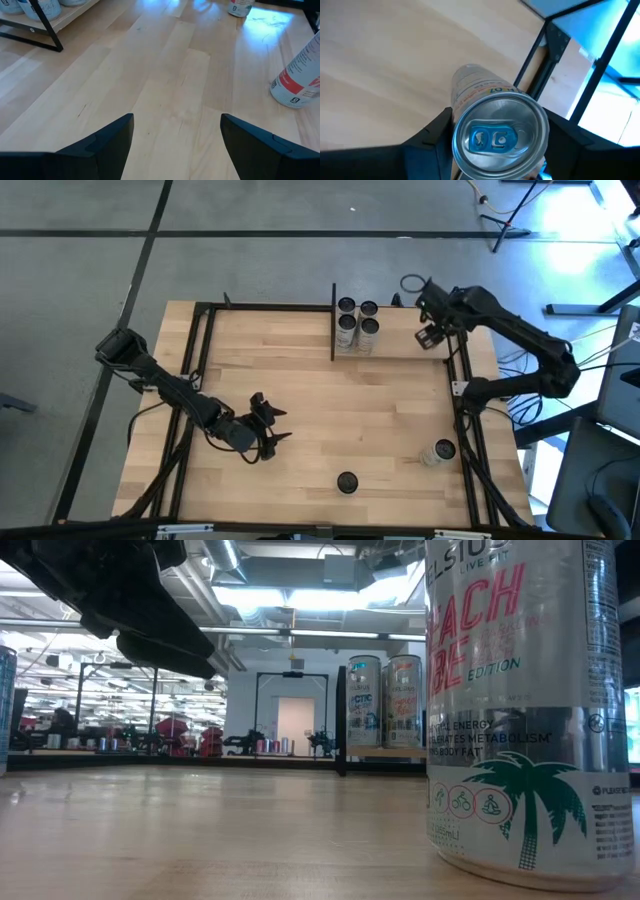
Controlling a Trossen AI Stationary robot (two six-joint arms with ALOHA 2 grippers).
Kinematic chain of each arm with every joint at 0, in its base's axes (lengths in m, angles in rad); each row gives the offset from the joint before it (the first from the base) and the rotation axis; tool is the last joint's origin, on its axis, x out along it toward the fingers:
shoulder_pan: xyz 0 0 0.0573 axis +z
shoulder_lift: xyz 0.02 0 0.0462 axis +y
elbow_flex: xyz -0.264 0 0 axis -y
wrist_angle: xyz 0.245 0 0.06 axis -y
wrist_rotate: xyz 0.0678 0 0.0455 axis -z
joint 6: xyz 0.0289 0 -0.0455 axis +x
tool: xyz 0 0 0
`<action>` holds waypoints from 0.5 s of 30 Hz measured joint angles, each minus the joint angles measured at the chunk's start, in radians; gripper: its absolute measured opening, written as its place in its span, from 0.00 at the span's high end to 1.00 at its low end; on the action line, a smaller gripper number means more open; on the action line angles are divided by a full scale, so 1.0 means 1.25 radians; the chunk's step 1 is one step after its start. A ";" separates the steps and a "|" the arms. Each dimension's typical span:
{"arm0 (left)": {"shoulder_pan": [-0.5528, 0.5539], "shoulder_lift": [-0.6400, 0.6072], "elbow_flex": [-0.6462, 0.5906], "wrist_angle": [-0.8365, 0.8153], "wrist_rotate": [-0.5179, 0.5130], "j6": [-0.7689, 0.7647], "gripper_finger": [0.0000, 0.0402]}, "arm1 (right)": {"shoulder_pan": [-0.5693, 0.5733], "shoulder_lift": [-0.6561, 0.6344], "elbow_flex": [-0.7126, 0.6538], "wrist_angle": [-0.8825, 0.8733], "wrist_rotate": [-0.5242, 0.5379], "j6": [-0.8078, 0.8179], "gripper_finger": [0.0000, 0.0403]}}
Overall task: Place canned beverage on shelf
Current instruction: Put the top blue soda can on the shelf
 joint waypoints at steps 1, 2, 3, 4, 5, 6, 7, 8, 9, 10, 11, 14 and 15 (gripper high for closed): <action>0.000 0.000 0.000 0.000 0.000 -0.001 0.28 | -0.018 0.002 0.000 0.014 -0.002 -0.018 0.48; 0.000 0.000 0.000 0.000 0.000 -0.002 0.28 | -0.037 0.006 0.000 0.027 -0.005 -0.033 0.48; 0.000 0.000 0.000 0.000 0.000 -0.003 0.28 | -0.055 0.009 0.000 0.035 -0.009 -0.043 0.48; 0.000 0.000 0.000 0.000 0.000 -0.004 0.28 | -0.072 0.014 0.000 0.041 -0.014 -0.055 0.48; 0.000 0.000 0.000 0.000 0.000 -0.005 0.28 | -0.088 0.018 0.000 0.045 -0.017 -0.064 0.48; 0.000 0.000 0.000 0.000 0.000 -0.005 0.28 | -0.104 0.022 -0.002 0.054 -0.020 -0.074 0.48; 0.000 0.000 0.000 0.000 0.000 -0.005 0.28 | -0.118 0.025 -0.008 0.069 -0.026 -0.085 0.48; 0.000 0.000 0.000 0.000 0.000 -0.005 0.28 | -0.132 0.028 -0.013 0.083 -0.034 -0.100 0.48; 0.000 0.000 0.000 0.000 -0.003 -0.004 0.28 | -0.146 0.032 -0.020 0.095 -0.039 -0.114 0.48; 0.000 0.000 0.000 0.000 -0.006 -0.001 0.28 | -0.157 0.035 -0.022 0.098 -0.040 -0.120 0.48; 0.000 0.000 0.000 0.001 -0.008 -0.001 0.28 | -0.158 0.036 -0.023 0.099 -0.041 -0.126 0.48; 0.000 0.000 0.000 0.001 -0.009 0.001 0.28 | -0.157 0.036 -0.023 0.097 -0.047 -0.136 0.48; 0.000 0.000 0.000 0.001 -0.009 0.001 0.28 | -0.157 0.037 -0.023 0.098 -0.048 -0.132 0.48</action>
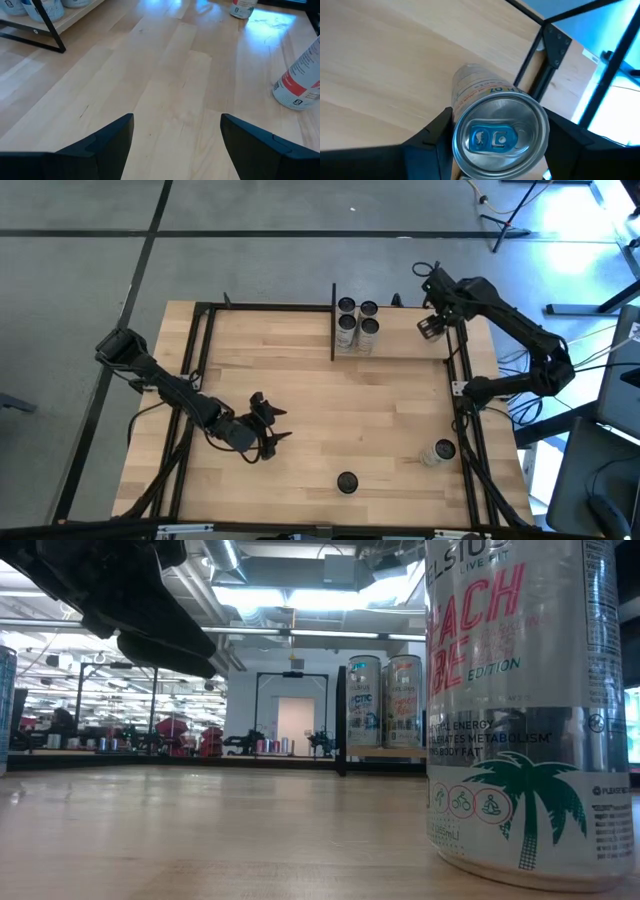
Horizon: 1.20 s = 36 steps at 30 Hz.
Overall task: Place canned beverage on shelf
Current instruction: Put the top blue soda can on the shelf
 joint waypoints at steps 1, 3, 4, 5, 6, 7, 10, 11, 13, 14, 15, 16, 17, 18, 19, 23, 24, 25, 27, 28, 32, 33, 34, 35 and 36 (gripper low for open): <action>0.000 0.000 0.000 0.001 0.000 0.000 0.28 | 0.000 0.001 0.000 0.004 0.000 0.007 0.48; 0.000 0.000 0.000 0.001 0.000 0.000 0.28 | 0.000 0.003 0.000 0.010 0.006 0.017 0.48; 0.000 0.000 0.000 0.001 0.000 0.000 0.28 | 0.000 0.006 -0.001 0.010 0.014 0.023 0.48; 0.000 0.000 0.000 0.001 0.000 0.000 0.28 | 0.000 0.010 -0.002 0.010 0.020 0.030 0.48; 0.000 0.000 0.000 0.001 0.000 0.000 0.28 | 0.000 0.014 -0.002 0.012 0.025 0.036 0.48; 0.000 0.000 0.000 0.001 0.000 0.000 0.28 | 0.000 0.017 -0.002 0.013 0.031 0.041 0.48; 0.000 0.000 0.000 0.001 0.000 0.000 0.28 | 0.000 0.026 -0.002 0.012 0.043 0.057 0.48; 0.000 0.000 0.000 0.001 0.000 0.000 0.28 | 0.000 0.031 -0.002 0.012 0.045 0.059 0.48; 0.000 0.000 0.000 0.001 0.000 0.000 0.28 | 0.000 0.037 -0.002 0.013 0.044 0.064 0.48; 0.000 0.000 0.000 0.001 0.001 0.001 0.28 | 0.000 0.038 -0.002 0.013 0.041 0.065 0.48; 0.000 0.000 0.000 0.001 0.001 0.001 0.28 | 0.000 0.041 -0.002 0.011 0.034 0.066 0.48; 0.000 0.000 0.000 0.001 0.001 0.001 0.28 | 0.000 0.046 -0.003 0.008 0.023 0.068 0.48; 0.000 0.000 0.000 0.001 0.001 0.001 0.28 | 0.000 0.049 -0.007 0.009 0.023 0.067 0.48; 0.000 0.000 0.000 0.001 0.002 0.001 0.28 | 0.001 0.053 -0.012 0.010 0.030 0.068 0.48; 0.000 0.000 0.000 0.001 0.002 0.001 0.28 | 0.001 0.055 -0.014 0.009 0.037 0.067 0.48; 0.000 0.000 0.000 0.001 0.003 0.001 0.28 | 0.001 0.058 -0.021 0.012 0.058 0.062 0.48; 0.000 0.000 0.000 0.001 0.003 0.001 0.28 | 0.001 0.058 -0.021 0.012 0.058 0.061 0.48; 0.000 0.000 0.000 0.001 0.003 0.001 0.28 | 0.001 0.058 -0.021 0.012 0.058 0.059 0.48; 0.000 0.000 0.000 0.000 0.003 0.001 0.28 | 0.001 0.058 -0.021 0.012 0.057 0.058 0.46; 0.000 0.000 0.000 0.000 0.003 0.001 0.28 | 0.001 0.058 -0.021 0.011 0.055 0.058 0.43; 0.000 0.000 0.000 -0.001 0.003 0.002 0.28 | 0.001 0.059 -0.023 0.010 0.050 0.057 0.32; 0.000 0.000 0.000 -0.001 0.003 0.001 0.28 | 0.001 0.059 -0.023 0.010 0.049 0.056 0.29; 0.000 0.000 0.000 -0.001 0.003 0.002 0.28 | 0.001 0.059 -0.023 0.010 0.049 0.055 0.27; 0.000 0.000 0.000 -0.002 0.003 0.002 0.28 | 0.001 0.059 -0.023 0.009 0.049 0.055 0.25; 0.000 0.000 0.000 -0.002 0.003 0.002 0.28 | 0.001 0.059 -0.023 0.008 0.049 0.054 0.24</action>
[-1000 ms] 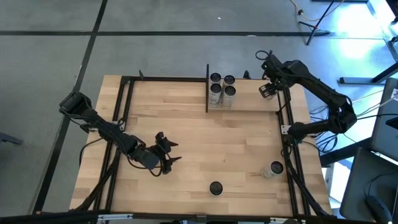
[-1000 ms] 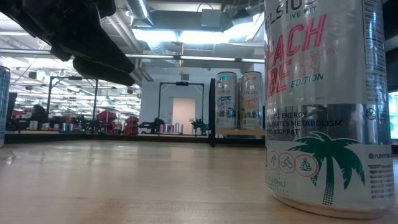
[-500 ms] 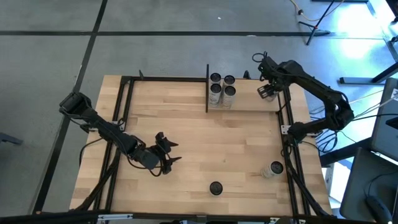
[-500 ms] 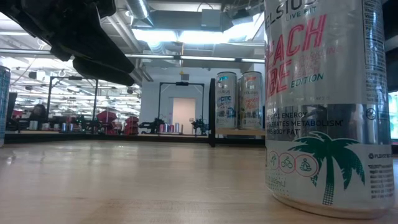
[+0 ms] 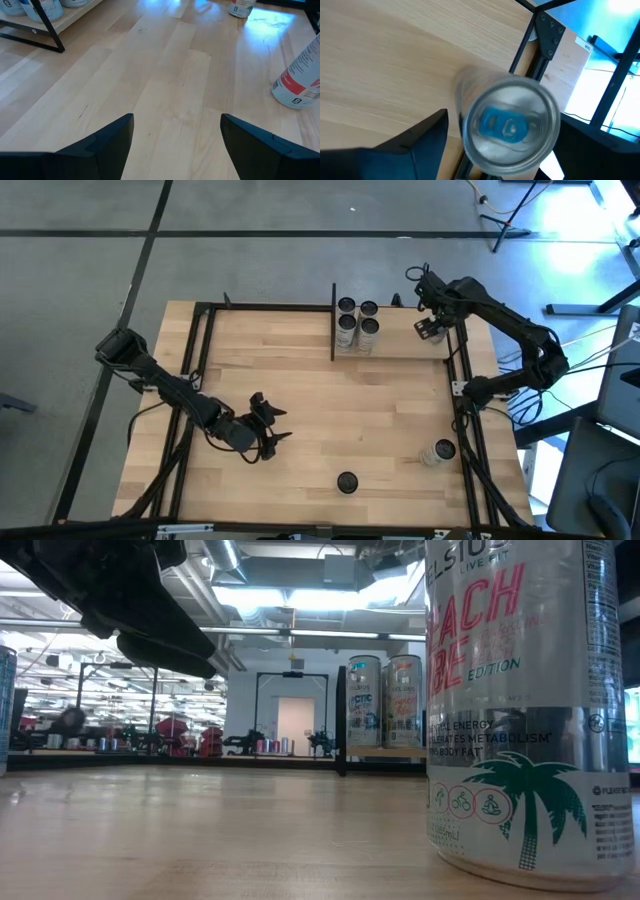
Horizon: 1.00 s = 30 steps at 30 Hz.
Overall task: Place canned beverage on shelf
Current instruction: Put the top blue soda can on the shelf, then put the blue soda can aligned with the other blue soda can on the shelf
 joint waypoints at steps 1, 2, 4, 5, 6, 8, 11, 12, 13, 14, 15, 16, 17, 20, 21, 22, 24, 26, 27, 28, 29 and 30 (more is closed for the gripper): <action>0.000 0.000 0.000 0.000 0.000 0.000 0.28 | 0.000 0.000 0.000 -0.001 -0.002 -0.002 0.23; 0.000 0.000 0.000 0.000 0.000 0.001 0.28 | 0.000 0.000 0.001 -0.002 -0.003 -0.002 0.22; 0.000 0.000 0.000 0.000 0.000 0.006 0.28 | 0.000 0.000 0.006 -0.003 -0.007 -0.002 0.22; 0.000 0.000 0.000 0.000 0.000 0.009 0.28 | 0.000 0.000 0.011 -0.003 -0.011 -0.002 0.22; 0.000 0.000 0.000 0.000 0.000 0.013 0.28 | 0.000 0.000 0.017 -0.002 -0.011 -0.002 0.22; 0.000 0.000 0.000 0.001 0.000 0.015 0.28 | 0.000 0.000 0.030 -0.005 -0.011 -0.002 0.22; 0.000 0.000 0.000 0.002 0.000 0.015 0.28 | 0.000 0.000 0.057 -0.024 -0.011 -0.002 0.24; 0.000 0.000 0.000 0.002 0.000 0.016 0.28 | 0.000 0.000 0.068 -0.034 -0.011 -0.002 0.24; 0.000 0.000 0.000 0.002 0.000 0.018 0.28 | 0.000 0.000 0.080 -0.046 -0.011 -0.002 0.24; 0.000 0.000 0.000 0.002 0.000 0.019 0.28 | 0.000 0.000 0.094 -0.059 -0.011 -0.002 0.25; 0.000 0.000 0.000 0.002 0.000 0.020 0.28 | 0.000 0.000 0.109 -0.076 -0.011 -0.002 0.25; 0.000 0.000 0.000 0.002 0.000 0.020 0.28 | 0.000 0.000 0.125 -0.092 -0.011 -0.001 0.25; 0.000 0.000 0.000 0.002 0.000 0.020 0.28 | 0.000 0.000 0.141 -0.106 -0.014 0.001 0.25; 0.000 0.000 0.000 0.002 0.000 0.020 0.28 | 0.014 -0.014 0.177 -0.132 -0.032 0.002 0.25; 0.000 0.000 0.000 0.002 0.000 0.020 0.28 | 0.028 -0.023 0.188 -0.131 -0.039 0.004 0.25; 0.000 0.000 0.000 0.002 0.000 0.020 0.28 | 0.042 -0.033 0.196 -0.125 -0.048 0.007 0.25; 0.000 0.000 0.000 0.002 0.000 0.021 0.28 | 0.084 -0.056 0.201 -0.097 -0.077 0.011 0.25; -0.002 0.000 0.000 0.002 0.002 0.028 0.28 | 0.148 -0.082 0.200 -0.044 -0.102 0.012 0.25; -0.003 0.000 0.000 0.002 0.008 0.034 0.28 | 0.189 -0.096 0.193 -0.008 -0.109 0.016 0.25; -0.004 0.000 0.000 0.002 0.017 0.036 0.28 | 0.231 -0.110 0.184 0.032 -0.110 0.021 0.25; -0.004 0.000 0.002 0.001 0.033 0.036 0.28 | 0.278 -0.123 0.172 0.073 -0.112 0.023 0.25; -0.004 -0.003 0.009 -0.009 0.053 0.038 0.28 | 0.323 -0.137 0.156 0.115 -0.116 0.025 0.25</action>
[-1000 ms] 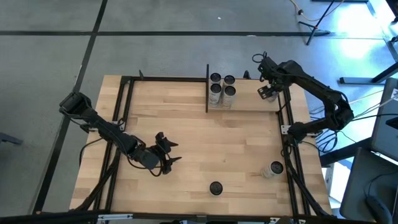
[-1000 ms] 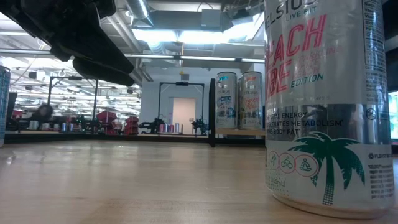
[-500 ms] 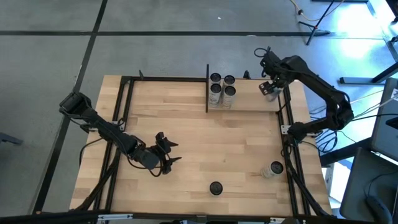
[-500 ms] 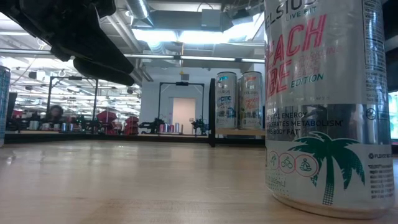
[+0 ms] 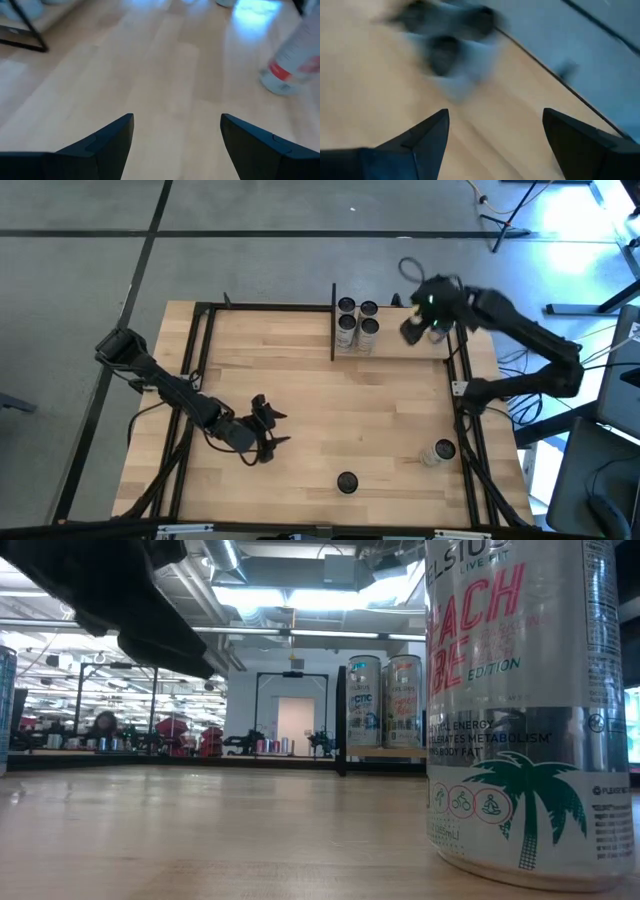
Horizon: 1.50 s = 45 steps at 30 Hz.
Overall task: Place canned beverage on shelf
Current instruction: Put the blue soda can aligned with the other blue soda can on the shelf
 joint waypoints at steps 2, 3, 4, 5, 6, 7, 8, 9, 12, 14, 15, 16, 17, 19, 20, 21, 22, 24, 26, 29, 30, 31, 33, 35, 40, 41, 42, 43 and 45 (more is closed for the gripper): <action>0.000 -0.006 0.026 -0.009 0.015 0.021 0.28 | 0.093 -0.022 -0.031 0.072 0.000 0.005 0.25; -0.001 -0.011 0.044 -0.018 0.016 0.037 0.28 | 0.138 -0.032 -0.045 0.105 0.005 0.009 0.25; -0.002 -0.017 0.062 -0.035 0.017 0.051 0.28 | 0.181 -0.039 -0.059 0.135 0.016 0.014 0.25; -0.002 -0.020 0.083 -0.063 0.018 0.062 0.28 | 0.222 -0.046 -0.073 0.163 0.031 0.019 0.25; -0.002 -0.020 0.107 -0.102 0.020 0.065 0.28 | 0.263 -0.050 -0.087 0.189 0.047 0.023 0.25; 0.001 -0.019 0.133 -0.156 0.023 0.065 0.28 | 0.303 -0.053 -0.102 0.219 0.062 0.025 0.25; 0.002 -0.019 0.161 -0.219 0.024 0.060 0.28 | 0.342 -0.053 -0.117 0.250 0.079 0.027 0.25; 0.003 -0.019 0.192 -0.290 0.026 0.049 0.28 | 0.381 -0.053 -0.133 0.278 0.094 0.028 0.25; 0.003 -0.019 0.279 -0.508 0.012 -0.016 0.28 | 0.486 -0.049 -0.199 0.383 0.151 0.032 0.25; 0.003 -0.019 0.341 -0.638 -0.012 -0.063 0.28 | 0.546 -0.048 -0.254 0.458 0.190 0.040 0.25; 0.004 -0.019 0.372 -0.694 -0.020 -0.085 0.28 | 0.571 -0.047 -0.285 0.496 0.206 0.040 0.25; 0.004 -0.019 0.401 -0.745 -0.023 -0.106 0.28 | 0.592 -0.047 -0.314 0.537 0.218 0.040 0.25; 0.005 -0.020 0.426 -0.792 -0.020 -0.122 0.28 | 0.611 -0.047 -0.341 0.580 0.226 0.040 0.25; 0.004 -0.020 0.465 -0.848 0.011 -0.117 0.28 | 0.646 -0.047 -0.388 0.647 0.232 0.042 0.25; 0.004 -0.020 0.481 -0.869 0.027 -0.102 0.28 | 0.663 -0.047 -0.409 0.686 0.233 0.041 0.25; 0.004 -0.020 0.496 -0.888 0.035 -0.095 0.28 | 0.679 -0.047 -0.429 0.731 0.233 0.041 0.25; 0.005 -0.020 0.512 -0.906 0.034 -0.097 0.28 | 0.693 -0.047 -0.449 0.780 0.233 0.037 0.25; 0.018 -0.020 0.534 -0.923 0.036 -0.107 0.28 | 0.714 -0.040 -0.483 0.880 0.233 0.009 0.25; 0.032 -0.020 0.547 -0.947 0.057 -0.109 0.28 | 0.733 -0.033 -0.509 0.956 0.233 -0.028 0.25; 0.048 -0.019 0.549 -0.989 0.091 -0.129 0.26 | 0.742 -0.021 -0.521 1.034 0.232 -0.070 0.25; 0.052 -0.019 0.549 -1.010 0.101 -0.139 0.25 | 0.742 -0.019 -0.524 1.040 0.230 -0.081 0.25; 0.056 -0.019 0.549 -1.030 0.106 -0.148 0.23 | 0.742 -0.014 -0.525 1.048 0.226 -0.083 0.25; 0.063 -0.016 0.549 -1.056 0.123 -0.164 0.19 | 0.742 -0.006 -0.528 1.054 0.224 -0.084 0.25; 0.065 -0.015 0.549 -1.066 0.152 -0.167 0.15 | 0.740 0.005 -0.530 1.053 0.231 -0.084 0.25; 0.061 -0.015 0.549 -1.051 0.196 -0.182 0.12 | 0.740 0.035 -0.530 1.060 0.233 -0.084 0.25; 0.057 -0.015 0.549 -1.046 0.189 -0.202 0.12 | 0.740 0.035 -0.530 1.060 0.238 -0.084 0.25; 0.054 -0.013 0.549 -1.051 0.176 -0.228 0.12 | 0.740 0.035 -0.530 1.060 0.239 -0.084 0.25; 0.052 -0.012 0.549 -1.070 0.160 -0.257 0.12 | 0.740 0.035 -0.530 1.063 0.239 -0.084 0.25; 0.049 -0.010 0.549 -1.147 0.151 -0.303 0.12 | 0.740 0.034 -0.530 1.063 0.239 -0.084 0.25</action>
